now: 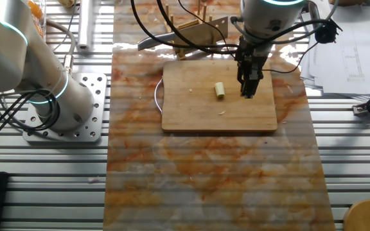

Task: Chop the scallions

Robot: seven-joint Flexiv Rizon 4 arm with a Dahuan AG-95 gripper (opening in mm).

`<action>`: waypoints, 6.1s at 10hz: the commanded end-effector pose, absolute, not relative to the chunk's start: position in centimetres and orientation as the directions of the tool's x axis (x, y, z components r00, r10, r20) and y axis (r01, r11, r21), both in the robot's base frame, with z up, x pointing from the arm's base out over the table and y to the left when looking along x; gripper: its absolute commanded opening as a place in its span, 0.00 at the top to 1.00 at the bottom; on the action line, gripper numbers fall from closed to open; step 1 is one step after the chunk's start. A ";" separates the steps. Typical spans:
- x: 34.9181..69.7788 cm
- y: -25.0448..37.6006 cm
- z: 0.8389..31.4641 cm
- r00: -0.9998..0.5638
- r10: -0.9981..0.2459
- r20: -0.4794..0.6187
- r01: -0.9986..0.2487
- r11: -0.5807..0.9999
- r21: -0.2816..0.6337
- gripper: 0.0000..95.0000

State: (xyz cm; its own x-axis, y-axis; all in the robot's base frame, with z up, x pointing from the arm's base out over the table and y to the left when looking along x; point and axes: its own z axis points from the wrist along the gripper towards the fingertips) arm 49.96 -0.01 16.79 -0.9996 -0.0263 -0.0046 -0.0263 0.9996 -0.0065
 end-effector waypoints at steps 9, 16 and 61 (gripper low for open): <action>49.7 7.2 14.6 -0.998 -0.054 0.033 -0.056 0.998 -0.036 1.00; 49.6 8.0 14.2 -0.988 -0.155 0.008 -0.155 0.985 -0.078 1.00; 40.8 23.8 14.2 -0.899 -0.429 0.091 -0.433 0.901 -0.029 0.60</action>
